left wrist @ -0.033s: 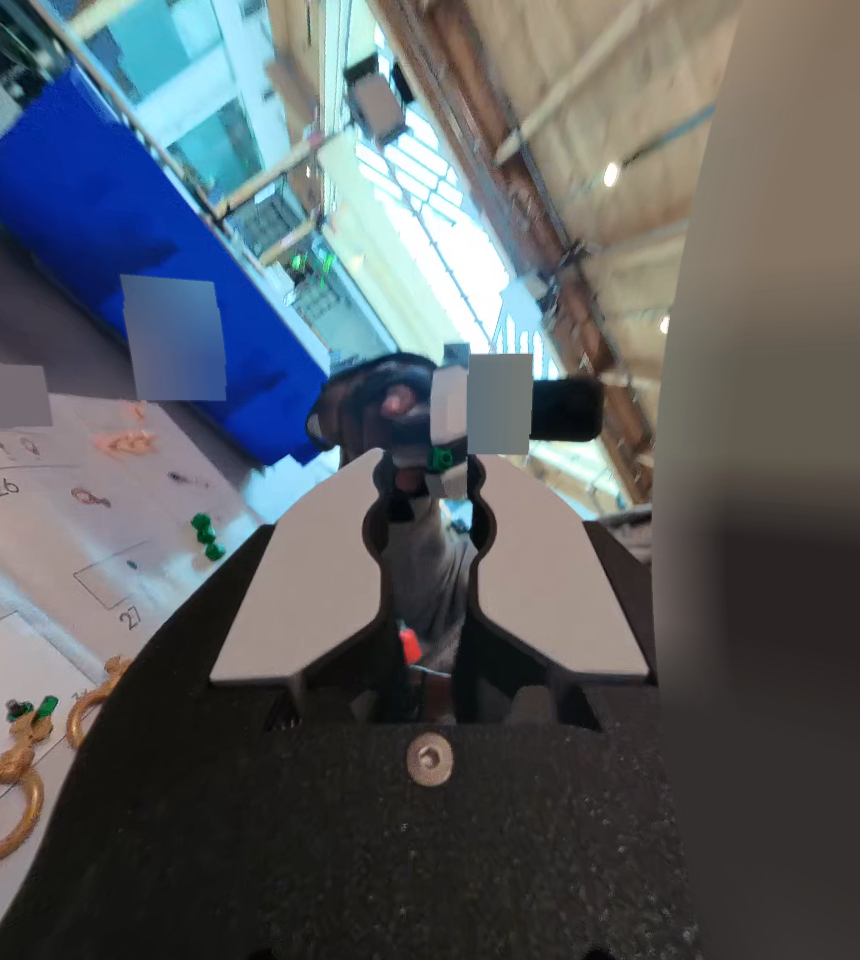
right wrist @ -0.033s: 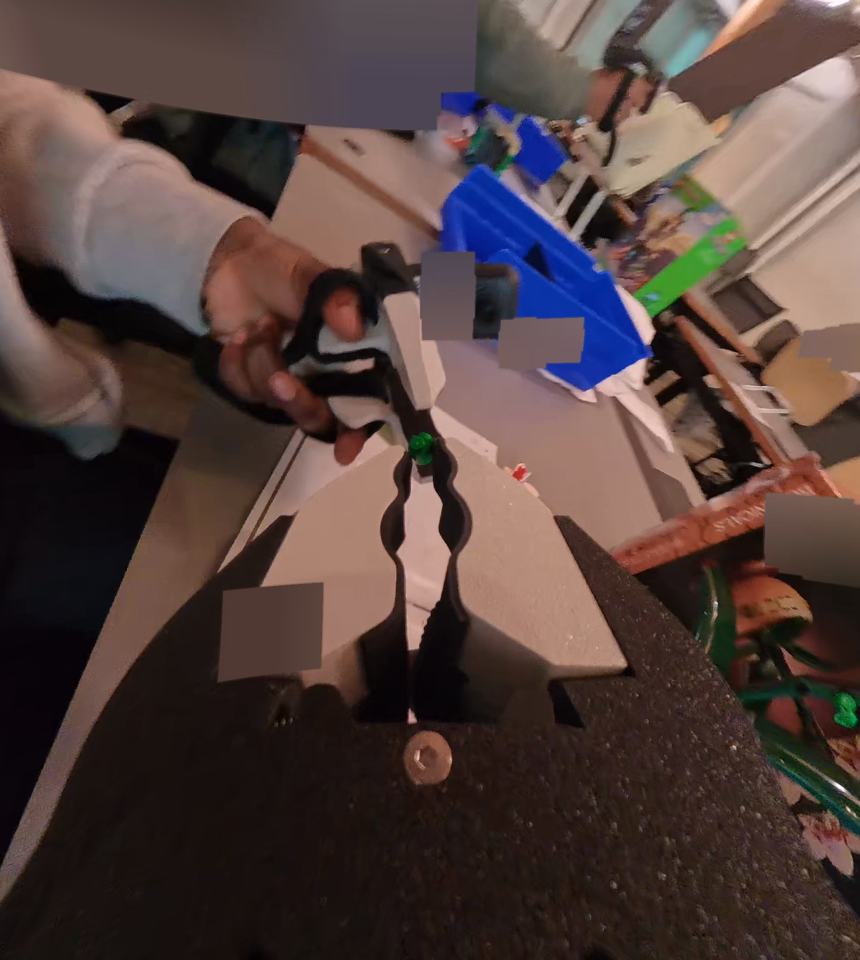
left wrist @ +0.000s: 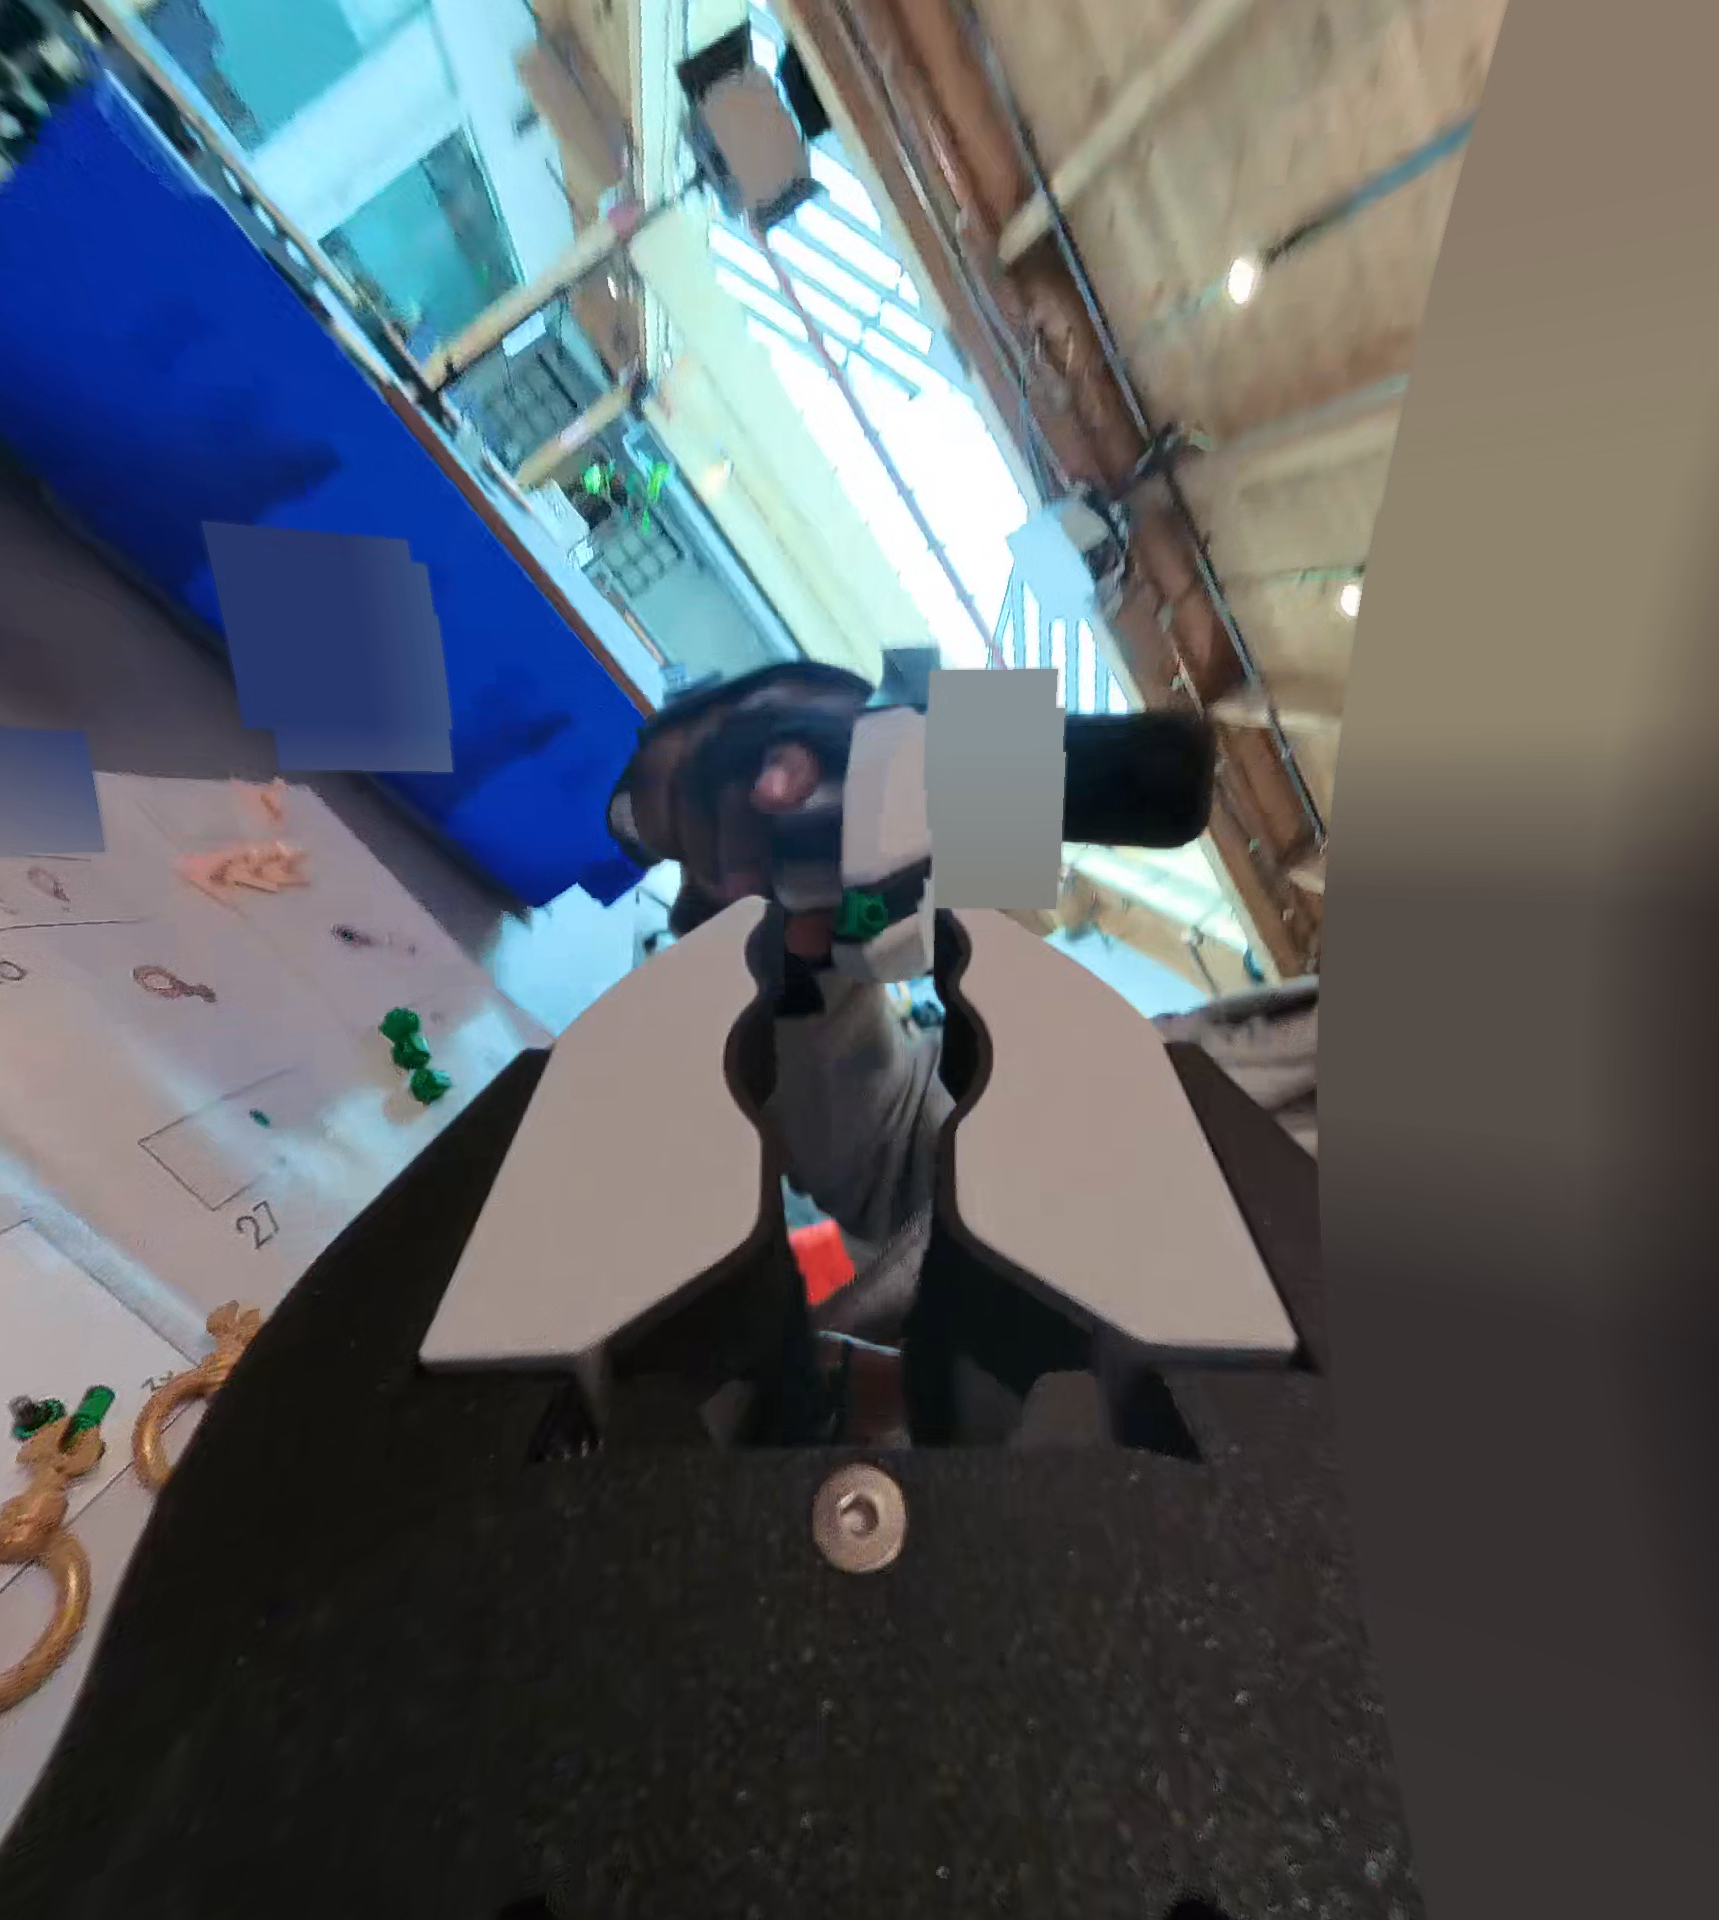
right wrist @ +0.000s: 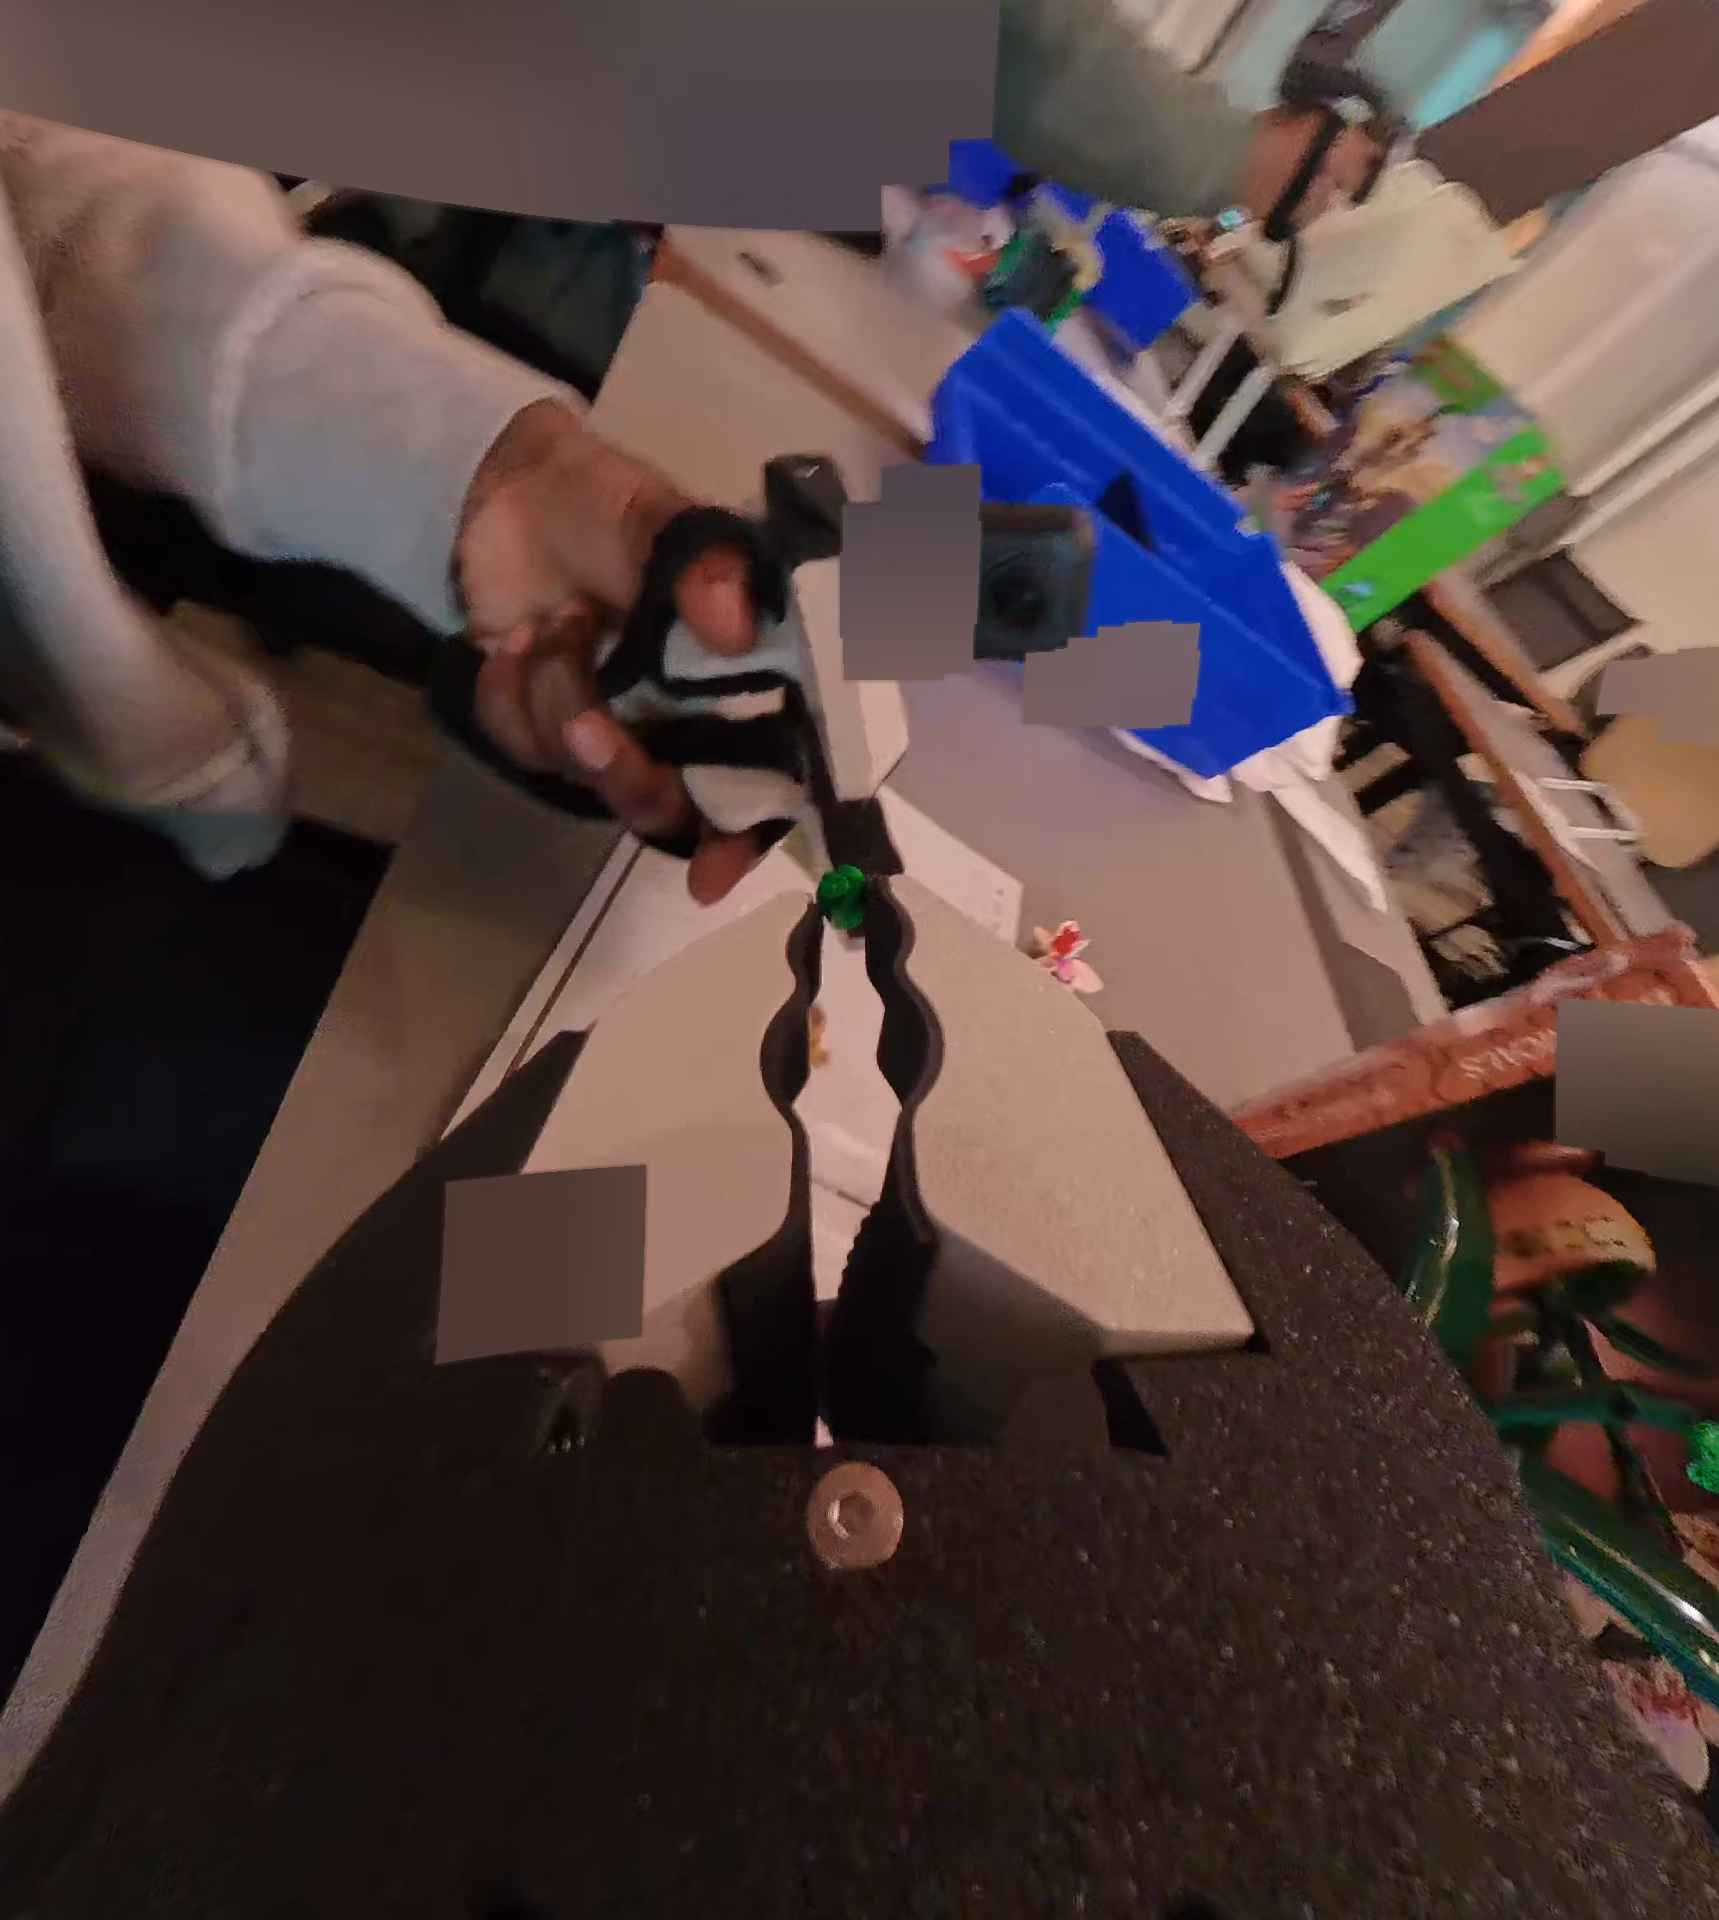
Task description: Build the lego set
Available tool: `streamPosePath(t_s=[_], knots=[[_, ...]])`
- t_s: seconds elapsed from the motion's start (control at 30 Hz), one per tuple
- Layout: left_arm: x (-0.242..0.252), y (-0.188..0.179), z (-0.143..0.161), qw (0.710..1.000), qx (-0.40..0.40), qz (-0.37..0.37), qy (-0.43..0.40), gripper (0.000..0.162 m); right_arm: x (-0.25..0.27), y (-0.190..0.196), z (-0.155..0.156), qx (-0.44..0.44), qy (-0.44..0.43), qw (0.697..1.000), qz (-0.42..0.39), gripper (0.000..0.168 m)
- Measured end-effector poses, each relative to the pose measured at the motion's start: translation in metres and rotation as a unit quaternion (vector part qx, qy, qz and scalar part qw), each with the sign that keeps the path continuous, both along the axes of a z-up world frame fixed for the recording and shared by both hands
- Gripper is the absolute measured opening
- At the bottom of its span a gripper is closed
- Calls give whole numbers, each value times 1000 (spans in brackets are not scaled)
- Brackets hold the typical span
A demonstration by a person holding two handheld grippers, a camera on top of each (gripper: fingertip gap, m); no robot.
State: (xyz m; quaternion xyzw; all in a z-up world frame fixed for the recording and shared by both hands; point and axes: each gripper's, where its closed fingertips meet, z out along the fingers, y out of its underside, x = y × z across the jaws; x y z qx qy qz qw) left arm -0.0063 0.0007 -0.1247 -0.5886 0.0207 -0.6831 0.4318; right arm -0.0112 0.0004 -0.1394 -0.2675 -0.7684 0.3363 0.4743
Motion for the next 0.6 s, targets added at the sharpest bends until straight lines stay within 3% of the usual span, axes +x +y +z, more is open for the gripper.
streamPosePath(t_s=[0.13, 0.37, 0.6], knots=[[14, -8, -5, 998, 5, -45, 45, 24, 5, -4, -7, 36, -43, 998, 33, 8], [18, -6, -12, 998, 6, -35, 51, 8, 8, -6, -10, 45, -60, 996, 44, 8], [10, 2, -8, 1000, -11, -1, -12, 7, 1, -2, -4, 59, -22, 998, -16, 11]])
